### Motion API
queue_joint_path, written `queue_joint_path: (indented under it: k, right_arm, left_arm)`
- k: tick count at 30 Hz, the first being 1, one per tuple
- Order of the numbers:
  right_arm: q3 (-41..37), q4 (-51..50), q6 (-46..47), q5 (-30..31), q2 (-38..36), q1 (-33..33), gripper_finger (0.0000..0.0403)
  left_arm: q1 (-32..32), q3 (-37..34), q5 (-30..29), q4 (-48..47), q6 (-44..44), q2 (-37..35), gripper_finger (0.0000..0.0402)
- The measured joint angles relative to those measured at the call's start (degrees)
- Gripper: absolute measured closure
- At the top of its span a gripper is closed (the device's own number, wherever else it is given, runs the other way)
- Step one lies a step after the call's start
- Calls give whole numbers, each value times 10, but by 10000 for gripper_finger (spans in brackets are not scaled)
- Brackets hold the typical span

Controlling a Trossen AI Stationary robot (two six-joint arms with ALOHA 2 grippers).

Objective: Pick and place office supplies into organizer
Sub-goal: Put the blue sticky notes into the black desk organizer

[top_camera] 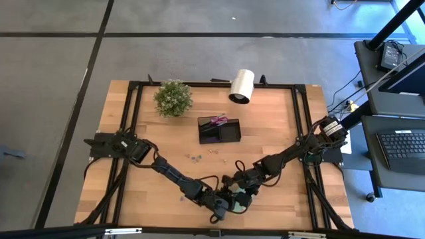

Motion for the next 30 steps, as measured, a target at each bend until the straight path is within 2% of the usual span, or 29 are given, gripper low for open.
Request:
queue_joint_path:
  k: [8, 16, 23, 30]
  right_arm:
    - [0, -2, -5, 2, 0, 0, 126]
    - [1, -6, -5, 1, 0, 0, 126]
    - [1, -5, -2, 2, 0, 0, 126]
    - [1, -5, -1, 3, 0, 0, 126]
  left_arm:
    - [-10, 0, 7, 1, 26, -7, 400]
    - [-28, 4, 97, -20, 26, -28, 400]
    - [-31, 4, 99, -100, -35, -26, 400]
    - [-22, 3, 97, -101, -49, -26, 400]
